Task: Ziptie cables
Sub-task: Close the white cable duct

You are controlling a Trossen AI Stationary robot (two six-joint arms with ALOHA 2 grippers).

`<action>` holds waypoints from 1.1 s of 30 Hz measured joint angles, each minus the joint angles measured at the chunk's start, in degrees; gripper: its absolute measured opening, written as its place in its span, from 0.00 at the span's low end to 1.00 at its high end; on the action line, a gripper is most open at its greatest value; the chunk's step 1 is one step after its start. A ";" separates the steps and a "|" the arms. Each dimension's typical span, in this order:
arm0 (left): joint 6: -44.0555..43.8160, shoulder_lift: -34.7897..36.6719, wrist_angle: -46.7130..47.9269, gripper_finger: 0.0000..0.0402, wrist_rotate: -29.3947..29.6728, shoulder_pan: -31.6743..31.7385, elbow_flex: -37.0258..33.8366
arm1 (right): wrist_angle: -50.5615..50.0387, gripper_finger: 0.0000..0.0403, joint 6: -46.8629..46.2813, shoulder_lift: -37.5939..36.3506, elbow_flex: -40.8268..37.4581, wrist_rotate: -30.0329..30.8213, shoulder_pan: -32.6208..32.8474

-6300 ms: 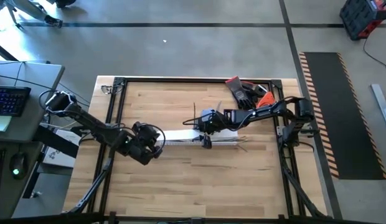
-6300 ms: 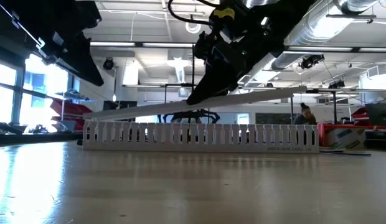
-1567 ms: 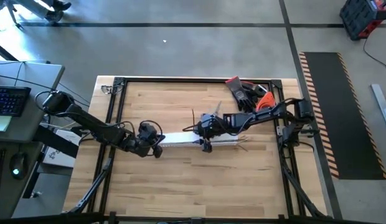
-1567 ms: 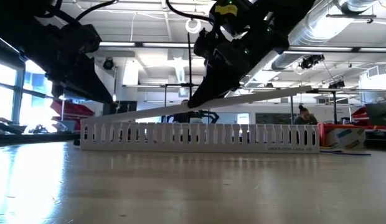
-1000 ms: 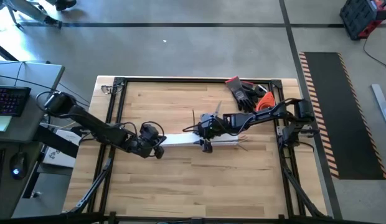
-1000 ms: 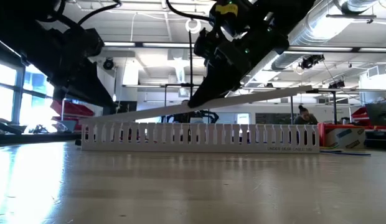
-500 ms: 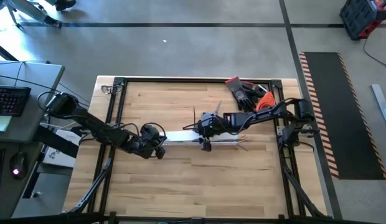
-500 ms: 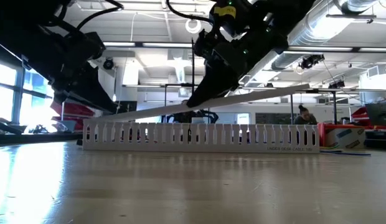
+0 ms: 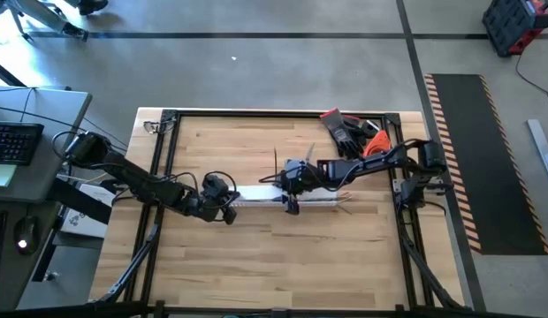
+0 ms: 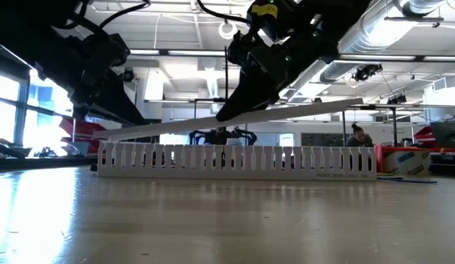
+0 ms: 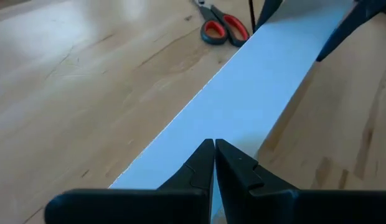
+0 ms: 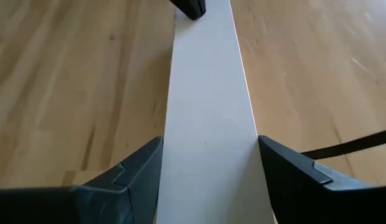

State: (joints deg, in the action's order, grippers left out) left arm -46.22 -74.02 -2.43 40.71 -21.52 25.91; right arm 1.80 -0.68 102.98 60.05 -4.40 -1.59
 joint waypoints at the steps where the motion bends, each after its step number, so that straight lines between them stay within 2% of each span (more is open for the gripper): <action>1: 0.00 0.00 -0.17 0.00 -0.36 0.17 0.00 | -0.16 0.53 -0.77 0.00 0.00 -0.65 -0.19; 6: 0.09 0.00 -0.14 0.00 -3.15 1.20 0.00 | -1.46 0.53 -1.91 0.00 0.00 -1.60 -0.30; 26: 0.87 -0.04 -0.01 0.00 -3.30 1.73 0.00 | -2.07 0.53 -1.79 0.00 0.00 -1.94 -0.19; 33: 0.03 -3.20 -0.93 0.00 -2.50 1.72 0.08 | -2.65 0.53 -1.19 0.00 0.00 -2.12 -0.13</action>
State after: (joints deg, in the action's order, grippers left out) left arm -46.19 -77.22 -3.36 38.21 -19.81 25.99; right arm -0.84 -1.87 102.98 60.05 -6.52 -1.72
